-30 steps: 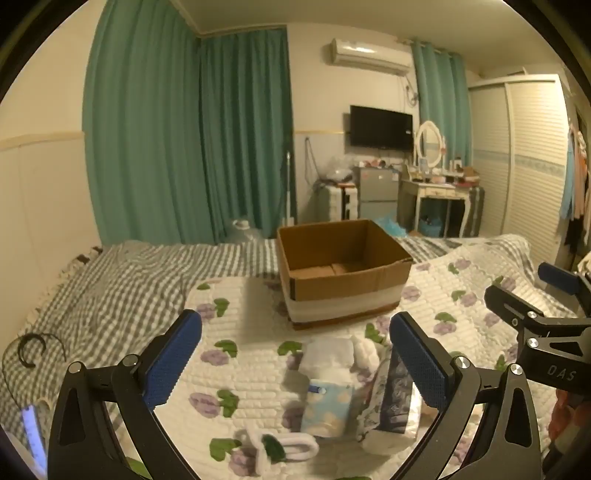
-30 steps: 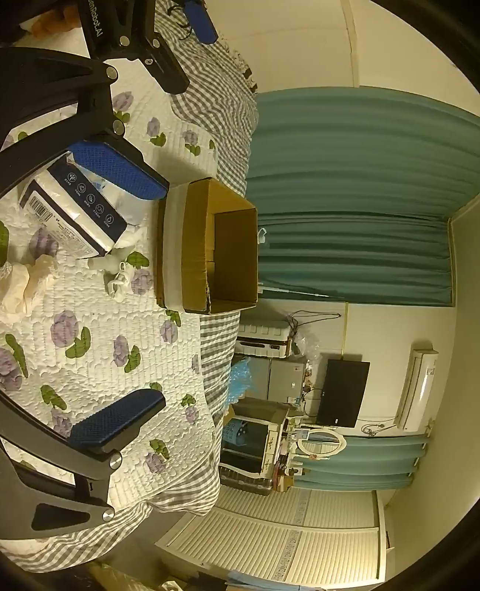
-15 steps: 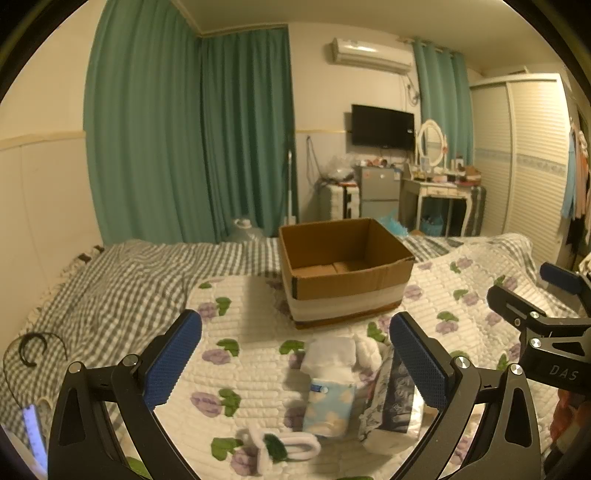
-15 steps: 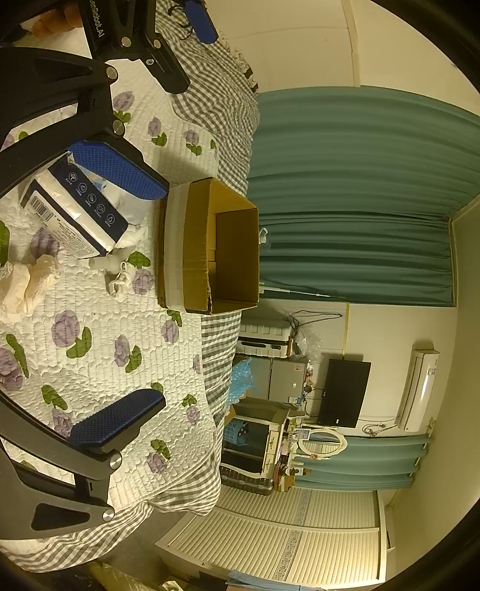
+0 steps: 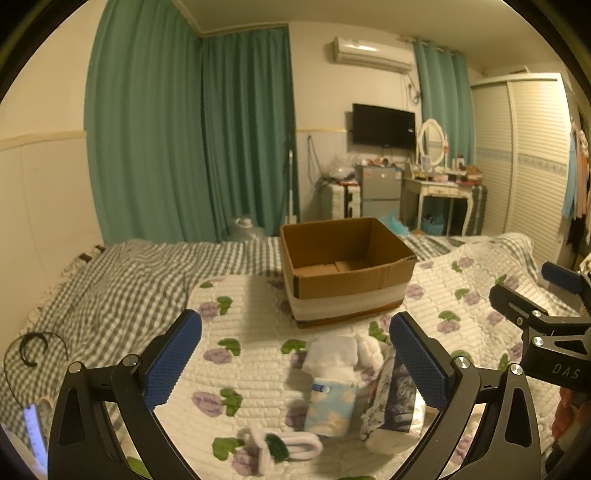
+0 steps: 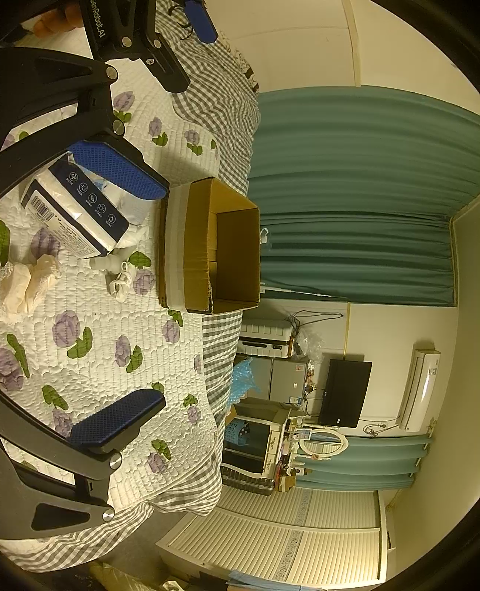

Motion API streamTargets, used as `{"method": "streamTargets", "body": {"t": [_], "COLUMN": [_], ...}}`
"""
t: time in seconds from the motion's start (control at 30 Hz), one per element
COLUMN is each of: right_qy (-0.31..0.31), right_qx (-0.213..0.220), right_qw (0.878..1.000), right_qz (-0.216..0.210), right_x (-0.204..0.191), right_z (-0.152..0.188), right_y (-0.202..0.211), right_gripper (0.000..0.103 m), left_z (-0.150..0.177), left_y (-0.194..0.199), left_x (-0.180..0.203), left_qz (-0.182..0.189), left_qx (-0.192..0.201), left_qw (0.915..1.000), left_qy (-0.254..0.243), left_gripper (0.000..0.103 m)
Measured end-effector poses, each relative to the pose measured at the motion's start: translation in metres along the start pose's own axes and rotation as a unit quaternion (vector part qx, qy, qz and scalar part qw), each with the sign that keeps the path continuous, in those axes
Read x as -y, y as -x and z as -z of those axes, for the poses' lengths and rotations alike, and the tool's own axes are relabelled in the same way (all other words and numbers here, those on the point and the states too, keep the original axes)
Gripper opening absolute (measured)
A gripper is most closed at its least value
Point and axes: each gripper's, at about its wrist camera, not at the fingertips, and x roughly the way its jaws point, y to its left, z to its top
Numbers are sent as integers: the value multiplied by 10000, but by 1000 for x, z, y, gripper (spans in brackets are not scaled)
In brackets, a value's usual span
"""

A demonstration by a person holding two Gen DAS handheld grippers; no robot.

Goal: Organize soft objects

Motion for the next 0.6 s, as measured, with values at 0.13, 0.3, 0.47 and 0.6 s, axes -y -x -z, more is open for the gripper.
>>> {"method": "streamTargets", "body": {"t": [0.13,0.3,0.47,0.6], "right_qy": [-3,-9,9,9], "right_qx": [-20,-38,-58,-60], "right_qw": [10000,10000,10000,10000], "right_qz": [-3,-6,-3,-3], "right_x": [2,2,2,1], "right_z": [3,3,3,3], "right_y": [-2,-2,-3,-3], "right_gripper": [103,103,103,103], "left_z": [0,0,2,2], "left_y": [0,0,0,0], "left_x": [1,1,0,1], "left_qz": [-4,0,-2,-7], "left_qx": [-4,-5,-3,-6], "left_qw": [10000,10000,10000,10000], "left_qy": [-4,-4,10,4], "left_gripper": [103,103,103,103]}}
